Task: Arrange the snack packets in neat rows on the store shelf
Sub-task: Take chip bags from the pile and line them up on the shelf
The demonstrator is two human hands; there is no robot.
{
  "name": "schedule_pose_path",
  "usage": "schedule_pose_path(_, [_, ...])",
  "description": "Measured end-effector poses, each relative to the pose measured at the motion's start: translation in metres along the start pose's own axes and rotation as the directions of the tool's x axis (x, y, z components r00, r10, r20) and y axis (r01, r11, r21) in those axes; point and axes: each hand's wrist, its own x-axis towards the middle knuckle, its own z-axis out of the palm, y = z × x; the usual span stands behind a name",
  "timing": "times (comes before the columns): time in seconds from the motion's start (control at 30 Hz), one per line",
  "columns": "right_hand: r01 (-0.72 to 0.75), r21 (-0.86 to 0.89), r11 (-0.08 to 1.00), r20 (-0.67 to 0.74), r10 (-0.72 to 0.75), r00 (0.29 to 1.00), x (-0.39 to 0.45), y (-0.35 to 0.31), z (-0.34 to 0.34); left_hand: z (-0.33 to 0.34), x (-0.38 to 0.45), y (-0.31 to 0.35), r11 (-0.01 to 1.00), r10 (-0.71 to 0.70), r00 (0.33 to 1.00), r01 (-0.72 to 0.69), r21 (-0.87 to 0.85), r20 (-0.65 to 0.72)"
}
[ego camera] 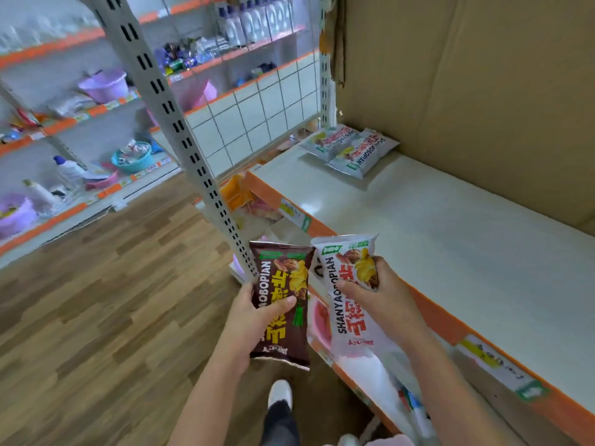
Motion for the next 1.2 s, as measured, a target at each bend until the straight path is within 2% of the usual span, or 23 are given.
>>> schedule_pose_path(0.2, [-0.044, 0.069, 0.997, -0.174, 0.056, 0.983, 0.035, -0.031, 0.033, -0.024, 0.072, 0.039, 0.998, 0.025, 0.982, -0.035, 0.052, 0.189])
schedule_pose_path(0.43, [-0.06, 0.134, 0.989, -0.265, 0.095, 0.96, 0.065, -0.061, 0.064, -0.052, 0.128, 0.076, 0.985, 0.052, 0.942, -0.104, 0.139, 0.332])
schedule_pose_path(0.67, [-0.075, 0.129, 0.989, -0.322, 0.113, 0.94, 0.091, -0.064, 0.056, -0.036, 0.16, 0.081, 0.991, -0.013, 0.933, -0.036, 0.127, 0.36])
schedule_pose_path(0.77, [-0.055, 0.21, 0.976, -0.315, 0.121, 0.941, 0.103, -0.062, 0.043, -0.022, 0.171, 0.093, 0.992, -0.009, 0.927, -0.038, 0.119, 0.374])
schedule_pose_path(0.87, [-0.021, 0.396, 0.918, -0.299, 0.151, 0.942, 0.112, -0.053, 0.032, -0.006, 0.182, 0.101, 0.988, 0.033, 0.922, -0.089, 0.129, 0.385])
schedule_pose_path(0.97, [-0.015, 0.493, 0.87, -0.311, 0.192, 0.931, 0.117, -0.041, 0.022, 0.011, 0.191, 0.107, 0.973, 0.073, 0.922, -0.149, 0.175, 0.379])
schedule_pose_path(1.2, [-0.043, 0.527, 0.849, -0.363, 0.271, 0.892, 0.127, -0.022, 0.001, 0.041, 0.213, 0.118, 0.931, 0.069, 0.888, -0.221, 0.29, 0.455])
